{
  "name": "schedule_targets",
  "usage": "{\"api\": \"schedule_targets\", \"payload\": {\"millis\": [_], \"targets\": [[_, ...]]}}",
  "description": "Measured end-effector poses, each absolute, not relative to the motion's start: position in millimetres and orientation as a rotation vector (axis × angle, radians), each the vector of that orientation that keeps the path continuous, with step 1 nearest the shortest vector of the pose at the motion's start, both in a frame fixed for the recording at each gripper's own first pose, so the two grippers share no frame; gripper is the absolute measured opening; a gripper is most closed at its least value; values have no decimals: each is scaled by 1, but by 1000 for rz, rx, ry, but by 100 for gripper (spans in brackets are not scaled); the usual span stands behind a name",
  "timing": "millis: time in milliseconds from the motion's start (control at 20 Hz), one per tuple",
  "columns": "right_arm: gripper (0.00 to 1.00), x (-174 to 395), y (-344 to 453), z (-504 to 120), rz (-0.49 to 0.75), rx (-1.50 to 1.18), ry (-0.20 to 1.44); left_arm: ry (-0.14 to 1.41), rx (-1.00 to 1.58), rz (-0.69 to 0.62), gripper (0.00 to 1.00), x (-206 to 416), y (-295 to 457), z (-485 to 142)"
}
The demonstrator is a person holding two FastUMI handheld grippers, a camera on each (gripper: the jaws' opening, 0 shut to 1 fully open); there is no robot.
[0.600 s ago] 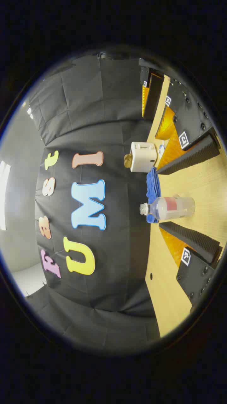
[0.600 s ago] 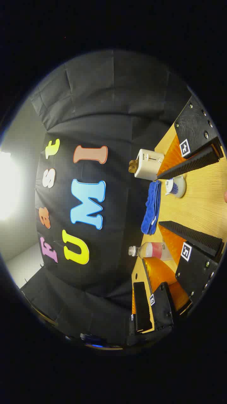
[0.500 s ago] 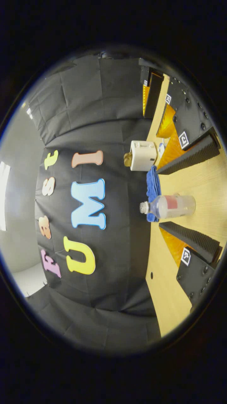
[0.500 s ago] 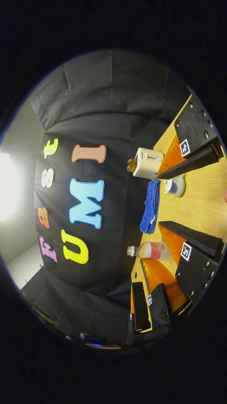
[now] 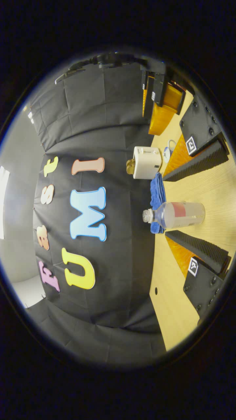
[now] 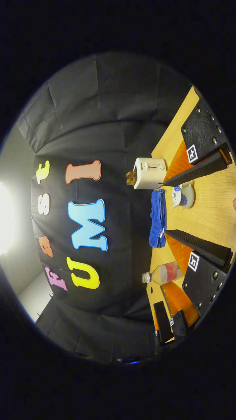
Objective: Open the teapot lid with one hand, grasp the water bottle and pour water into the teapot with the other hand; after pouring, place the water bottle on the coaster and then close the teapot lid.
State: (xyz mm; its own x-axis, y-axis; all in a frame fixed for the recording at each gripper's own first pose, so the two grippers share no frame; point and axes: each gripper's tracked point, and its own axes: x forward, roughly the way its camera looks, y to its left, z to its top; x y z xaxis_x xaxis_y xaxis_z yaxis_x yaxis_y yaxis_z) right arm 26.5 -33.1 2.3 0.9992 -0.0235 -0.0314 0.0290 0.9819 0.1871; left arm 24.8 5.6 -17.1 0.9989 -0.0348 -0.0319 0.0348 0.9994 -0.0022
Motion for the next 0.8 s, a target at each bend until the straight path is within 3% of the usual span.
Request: {"api": "schedule_targets", "payload": {"millis": [400, 800], "targets": [[83, 40, -44, 0, -70, 82, 41, 68, 17, -7, 100, 33, 15, -31], [83, 110, -41, -22, -83, 105, 86, 143, 36, 8, 100, 77, 29, -66]]}}
